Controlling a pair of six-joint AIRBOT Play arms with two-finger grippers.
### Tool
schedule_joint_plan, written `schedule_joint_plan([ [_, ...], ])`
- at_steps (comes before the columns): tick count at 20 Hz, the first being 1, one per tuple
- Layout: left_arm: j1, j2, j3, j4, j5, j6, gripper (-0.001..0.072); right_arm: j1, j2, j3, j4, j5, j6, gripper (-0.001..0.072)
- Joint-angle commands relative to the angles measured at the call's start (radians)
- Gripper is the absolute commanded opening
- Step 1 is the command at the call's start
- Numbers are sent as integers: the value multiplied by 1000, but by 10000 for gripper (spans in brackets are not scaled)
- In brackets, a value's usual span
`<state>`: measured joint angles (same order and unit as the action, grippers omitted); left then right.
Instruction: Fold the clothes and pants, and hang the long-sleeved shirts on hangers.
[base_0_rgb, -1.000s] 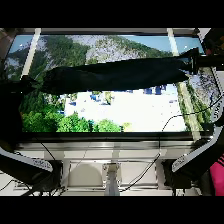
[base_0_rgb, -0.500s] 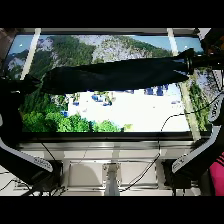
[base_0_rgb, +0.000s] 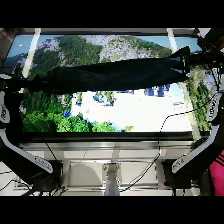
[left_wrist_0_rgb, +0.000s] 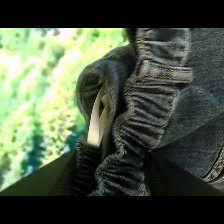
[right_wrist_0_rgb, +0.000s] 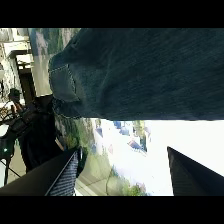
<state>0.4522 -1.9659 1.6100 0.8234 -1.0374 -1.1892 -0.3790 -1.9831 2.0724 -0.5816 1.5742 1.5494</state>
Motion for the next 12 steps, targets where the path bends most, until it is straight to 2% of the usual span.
schedule_joint_plan([
  [1,-30,-8,9,23,-3,5,259,2,1,0,3,-23,1,624],
  [2,-35,-7,23,14,-22,27,68,2,1,0,4,-24,1,623],
  [3,-35,-7,43,4,-58,57,22,2,1,0,5,-24,1,604],
  [4,-35,-6,66,-1,-100,65,21,2,1,0,6,-23,1,536],
  [5,-34,-1,85,4,-137,67,20,6,1,0,11,-23,1,420],
  [7,-29,30,103,48,-215,67,18,24,1,0,29,-25,1,251],
  [8,-30,59,103,117,-251,66,18,48,0,0,34,-25,1,92],
  [9,-34,90,103,198,-288,66,17,80,0,0,34,-25,0,24],
  [12,-53,200,103,424,-412,63,17,222,-6,-7,29,-39,0,23],
])
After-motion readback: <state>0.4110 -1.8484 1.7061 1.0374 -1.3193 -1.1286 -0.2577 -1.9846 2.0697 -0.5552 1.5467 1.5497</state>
